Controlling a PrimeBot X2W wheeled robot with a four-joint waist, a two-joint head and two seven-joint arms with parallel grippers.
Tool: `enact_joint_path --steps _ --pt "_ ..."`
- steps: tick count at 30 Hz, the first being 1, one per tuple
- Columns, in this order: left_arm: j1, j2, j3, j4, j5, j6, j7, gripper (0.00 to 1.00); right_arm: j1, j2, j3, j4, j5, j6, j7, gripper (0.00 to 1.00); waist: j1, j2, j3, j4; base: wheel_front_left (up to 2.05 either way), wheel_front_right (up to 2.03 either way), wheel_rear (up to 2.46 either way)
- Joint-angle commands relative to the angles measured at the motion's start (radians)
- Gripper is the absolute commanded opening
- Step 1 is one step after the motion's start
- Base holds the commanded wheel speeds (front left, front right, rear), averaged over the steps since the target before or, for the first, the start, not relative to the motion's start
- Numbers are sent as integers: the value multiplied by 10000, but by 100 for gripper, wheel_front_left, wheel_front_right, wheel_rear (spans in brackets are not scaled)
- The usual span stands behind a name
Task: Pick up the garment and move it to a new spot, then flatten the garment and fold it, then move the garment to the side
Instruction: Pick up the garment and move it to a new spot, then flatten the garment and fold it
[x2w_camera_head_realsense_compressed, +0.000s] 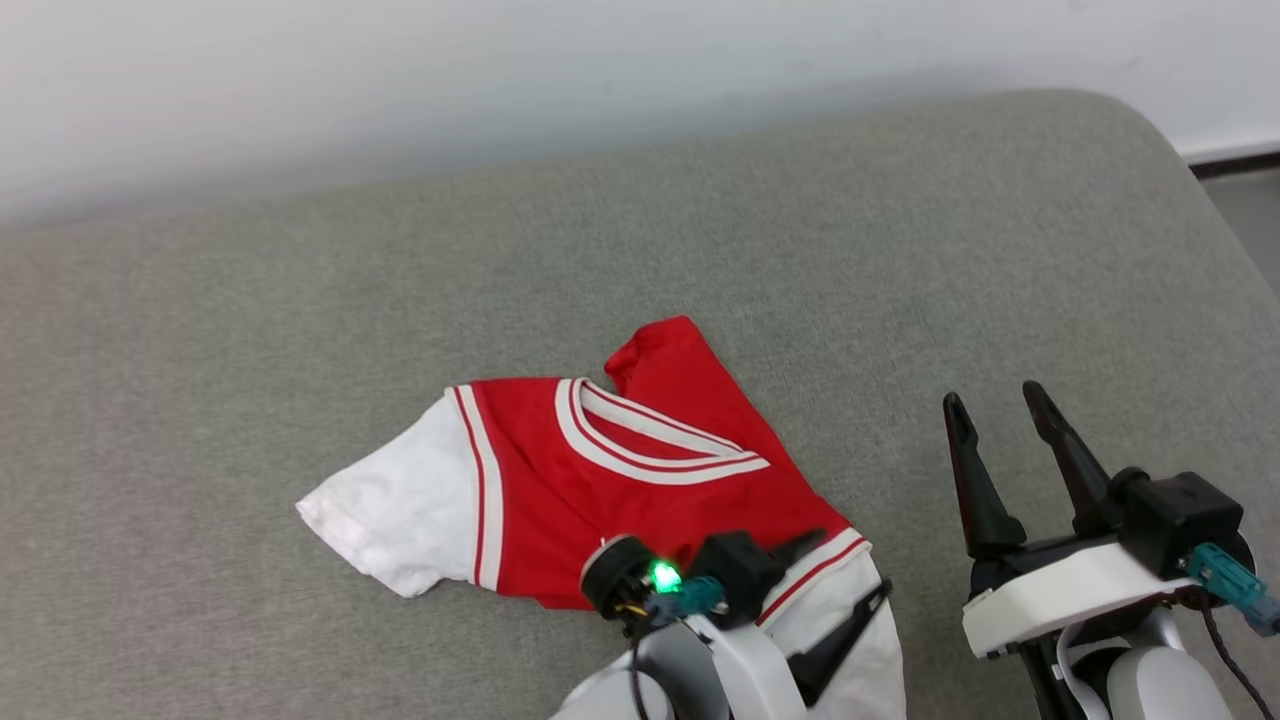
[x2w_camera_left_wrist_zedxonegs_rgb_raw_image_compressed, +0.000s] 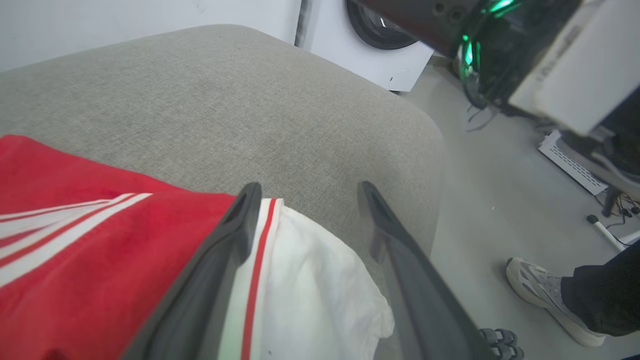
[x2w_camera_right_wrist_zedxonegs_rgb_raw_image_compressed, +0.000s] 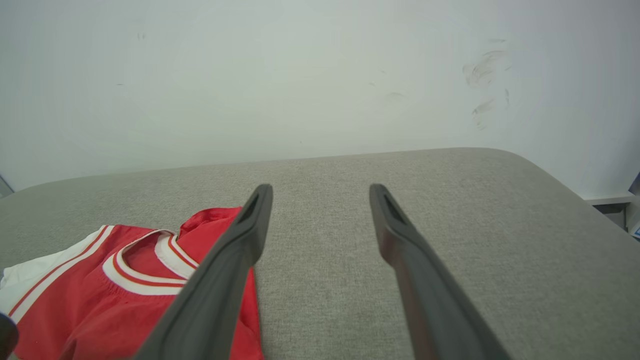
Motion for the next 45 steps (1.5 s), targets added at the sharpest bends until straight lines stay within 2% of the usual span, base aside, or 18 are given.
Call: enact_joint_path --steps 1,6,12,22,32,45 --pt "-73 -1 130 -50 -16 82 -220 100 96 14 -26 -36 -82 -7 51 100 -1 0 -288 189 0 0 0" --pt "174 180 960 -147 -81 818 -1451 100 415 13 -62 -149 -96 -7 264 100 -1 0 -728 451 0 0 0" --pt "480 653 2206 -82 -232 1693 -2046 100 795 13 -121 -282 -129 -7 520 100 -1 0 -1138 745 0 0 0" --pt "1501 1673 4398 -586 -239 2497 -2226 100 1281 15 -214 -417 -93 -7 771 100 -1 0 -1601 1117 0 0 0" --pt "2798 2333 5914 -1376 -49 2723 -2210 100 1598 13 -259 -618 -146 -7 958 100 -1 0 -1802 1388 0 0 0" --pt "3288 2314 5781 -1810 151 2719 -2212 100 1591 13 -374 -662 -239 -7 1101 100 -1 0 -1780 1453 0 0 0"
